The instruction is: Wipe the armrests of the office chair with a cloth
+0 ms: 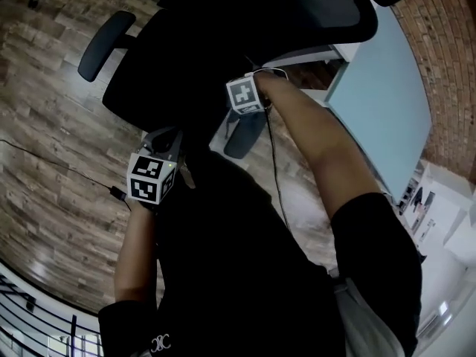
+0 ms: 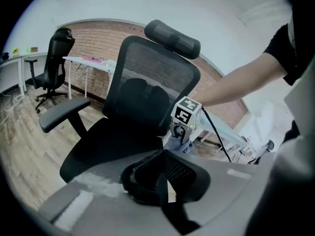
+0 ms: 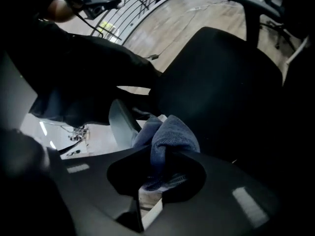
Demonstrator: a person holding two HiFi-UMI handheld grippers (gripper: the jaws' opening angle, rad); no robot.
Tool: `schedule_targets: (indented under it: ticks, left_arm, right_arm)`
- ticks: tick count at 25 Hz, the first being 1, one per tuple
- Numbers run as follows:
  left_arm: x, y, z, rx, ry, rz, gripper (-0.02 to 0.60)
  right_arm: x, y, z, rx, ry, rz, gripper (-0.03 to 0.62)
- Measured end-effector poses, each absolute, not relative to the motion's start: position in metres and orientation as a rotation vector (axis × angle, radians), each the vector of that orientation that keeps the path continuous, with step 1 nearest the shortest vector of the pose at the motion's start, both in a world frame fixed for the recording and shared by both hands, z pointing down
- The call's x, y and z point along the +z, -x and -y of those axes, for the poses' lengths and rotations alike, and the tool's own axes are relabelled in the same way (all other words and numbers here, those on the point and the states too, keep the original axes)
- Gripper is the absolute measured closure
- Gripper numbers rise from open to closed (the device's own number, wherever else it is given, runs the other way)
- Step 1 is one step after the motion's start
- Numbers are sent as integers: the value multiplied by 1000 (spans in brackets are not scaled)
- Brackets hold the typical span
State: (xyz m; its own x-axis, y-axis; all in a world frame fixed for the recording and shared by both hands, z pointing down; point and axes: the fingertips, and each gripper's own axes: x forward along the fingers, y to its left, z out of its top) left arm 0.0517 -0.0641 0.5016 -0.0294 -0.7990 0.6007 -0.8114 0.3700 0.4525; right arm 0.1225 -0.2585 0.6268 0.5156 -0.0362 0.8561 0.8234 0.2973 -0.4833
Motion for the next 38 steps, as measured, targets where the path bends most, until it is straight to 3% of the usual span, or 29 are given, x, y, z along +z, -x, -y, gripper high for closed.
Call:
schedule_targets:
  ticks: [23, 38]
  left_arm:
    - [578, -51, 47, 5, -1286, 1804, 575]
    - [598, -64, 33, 13, -1240, 1795, 575]
  right_arm:
    - [689, -150, 232, -449, 1390, 333, 530]
    - [749, -144, 261, -639, 1277, 433, 530]
